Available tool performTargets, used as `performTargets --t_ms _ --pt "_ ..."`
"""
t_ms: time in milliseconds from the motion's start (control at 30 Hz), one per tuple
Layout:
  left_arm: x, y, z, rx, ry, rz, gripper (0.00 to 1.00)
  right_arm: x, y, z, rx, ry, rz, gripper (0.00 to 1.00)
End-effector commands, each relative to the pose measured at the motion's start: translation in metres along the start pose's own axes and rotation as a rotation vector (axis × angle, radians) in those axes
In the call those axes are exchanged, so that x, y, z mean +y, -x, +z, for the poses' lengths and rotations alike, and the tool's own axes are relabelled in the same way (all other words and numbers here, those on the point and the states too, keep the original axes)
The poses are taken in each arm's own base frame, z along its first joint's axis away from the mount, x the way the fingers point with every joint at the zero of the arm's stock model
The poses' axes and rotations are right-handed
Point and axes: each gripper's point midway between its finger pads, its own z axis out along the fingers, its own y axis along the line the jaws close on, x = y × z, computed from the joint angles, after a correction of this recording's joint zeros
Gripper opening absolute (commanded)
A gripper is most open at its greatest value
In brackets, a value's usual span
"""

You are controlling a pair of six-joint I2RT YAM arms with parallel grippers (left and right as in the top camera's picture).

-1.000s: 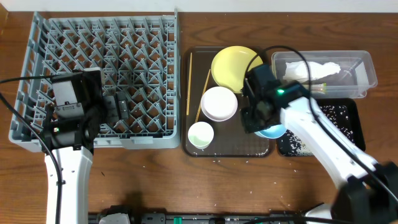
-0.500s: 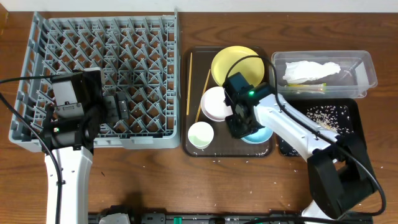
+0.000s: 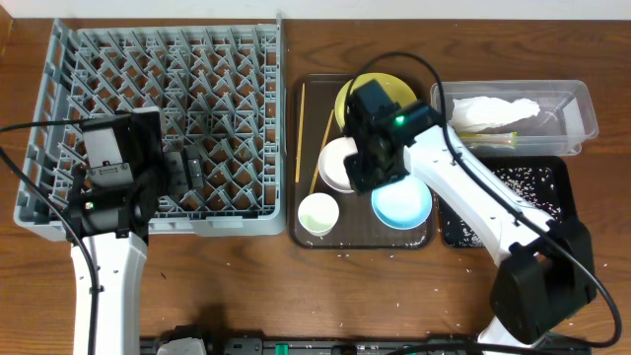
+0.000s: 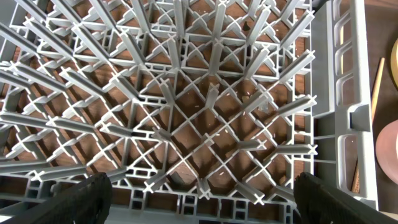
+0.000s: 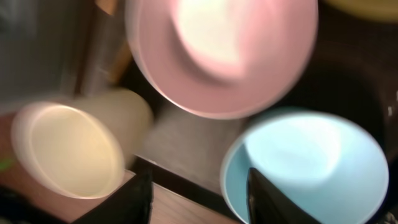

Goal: Sort waste into correct bins and load items into the dishwasher
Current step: 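Set the blue bowl back on the dark tray with the right gripper, then grasp the white cup with the right gripper and lift it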

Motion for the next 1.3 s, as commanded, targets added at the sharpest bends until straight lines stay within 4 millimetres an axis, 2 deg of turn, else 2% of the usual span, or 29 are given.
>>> performTargets --t_ms 0,267,433,500,567,667,767,867,1033,1133,1267 --pt "0.000 0.006 -0.003 -0.012 -0.006 -0.012 0.94 0.023 -0.002 -0.004 0.011 0.092 -0.028 0.50" --pt "0.000 0.006 -0.003 -0.012 -0.007 -0.012 0.94 0.045 -0.018 0.029 0.108 0.096 -0.069 0.52" --pt "0.000 0.007 -0.003 -0.016 -0.007 -0.011 0.94 0.046 -0.030 0.059 0.196 0.069 -0.052 0.52" --pt "0.000 0.007 -0.003 -0.016 -0.007 -0.012 0.94 0.045 -0.035 0.071 0.232 0.059 -0.052 0.45" --pt "-0.003 0.006 -0.003 -0.014 -0.024 -0.012 0.94 0.045 -0.038 0.078 0.254 0.053 -0.052 0.27" --pt "-0.010 0.005 -0.003 -0.008 -0.066 -0.013 0.94 0.045 -0.038 0.077 0.254 0.053 -0.052 0.02" --pt "-0.012 0.005 -0.003 -0.008 -0.077 -0.013 0.95 0.045 -0.034 0.069 0.229 0.060 -0.052 0.01" --pt "-0.024 0.003 -0.005 0.000 -0.147 -0.014 0.94 0.044 -0.026 0.048 0.181 0.073 -0.050 0.01" --pt "-0.056 0.003 -0.012 0.022 -0.336 -0.143 0.94 0.029 0.001 -0.015 0.006 0.129 -0.006 0.01" --pt "-0.081 0.004 -0.023 0.060 -0.494 -0.264 0.93 0.012 0.027 -0.056 -0.151 0.221 0.052 0.01" --pt "-0.109 0.009 -0.042 0.125 -0.692 -0.414 0.93 -0.002 0.065 -0.092 -0.321 0.421 0.089 0.01"
